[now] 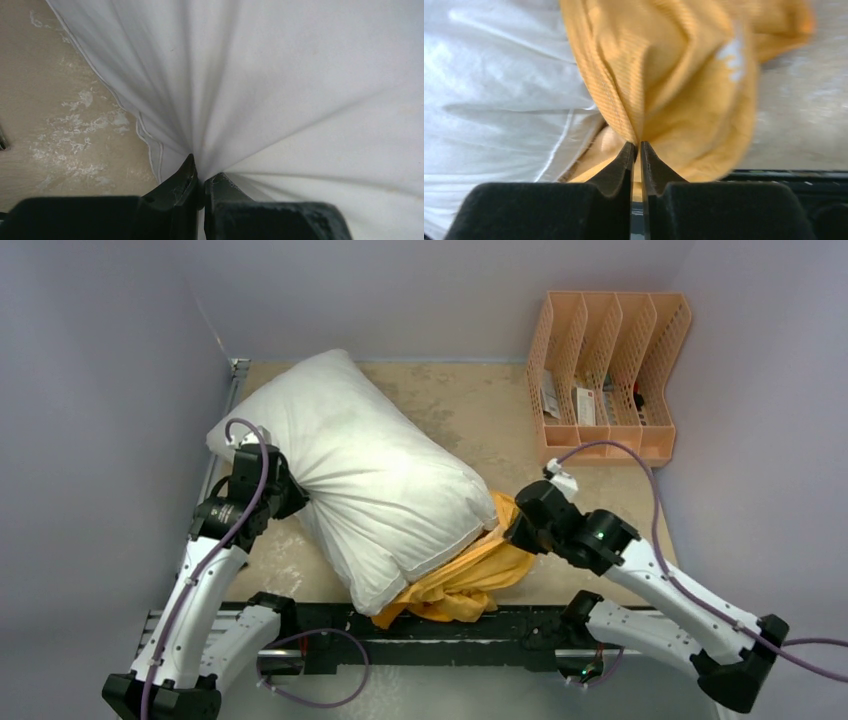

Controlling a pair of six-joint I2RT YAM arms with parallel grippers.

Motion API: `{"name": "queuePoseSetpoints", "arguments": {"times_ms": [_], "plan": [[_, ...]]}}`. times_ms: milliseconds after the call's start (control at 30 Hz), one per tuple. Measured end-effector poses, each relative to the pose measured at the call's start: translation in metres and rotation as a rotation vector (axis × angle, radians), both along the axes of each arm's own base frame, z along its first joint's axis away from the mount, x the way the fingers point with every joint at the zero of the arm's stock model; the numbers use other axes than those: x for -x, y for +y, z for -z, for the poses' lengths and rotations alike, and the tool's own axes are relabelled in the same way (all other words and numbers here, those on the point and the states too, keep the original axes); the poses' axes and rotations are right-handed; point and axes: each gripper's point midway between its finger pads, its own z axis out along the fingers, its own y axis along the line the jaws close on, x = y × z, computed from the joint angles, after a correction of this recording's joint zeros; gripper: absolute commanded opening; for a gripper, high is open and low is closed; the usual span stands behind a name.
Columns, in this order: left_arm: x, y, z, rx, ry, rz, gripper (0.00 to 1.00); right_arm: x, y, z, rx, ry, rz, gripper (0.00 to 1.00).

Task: Remove the pillowcase from the pillow
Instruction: Remove the pillow from the pillowcase.

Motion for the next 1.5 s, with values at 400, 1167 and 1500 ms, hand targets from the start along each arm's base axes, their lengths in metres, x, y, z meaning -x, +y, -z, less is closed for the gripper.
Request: {"name": "queuePoseSetpoints", "arguments": {"times_ms": [400, 1167, 1500], "plan": [[-0.002, 0.002, -0.003, -0.017, 0.004, 0.000, 0.00, 0.010, -0.108, -0.087, 0.230, -0.163, 0.256, 0.50], [-0.007, -0.004, -0.015, 0.002, 0.001, 0.023, 0.00, 0.001, 0.023, 0.130, 0.010, 0.241, 0.035, 0.00], [-0.007, 0.003, -0.023, -0.026, -0.010, -0.002, 0.00, -0.035, -0.075, 0.035, 0.059, -0.041, 0.420, 0.00]]}}
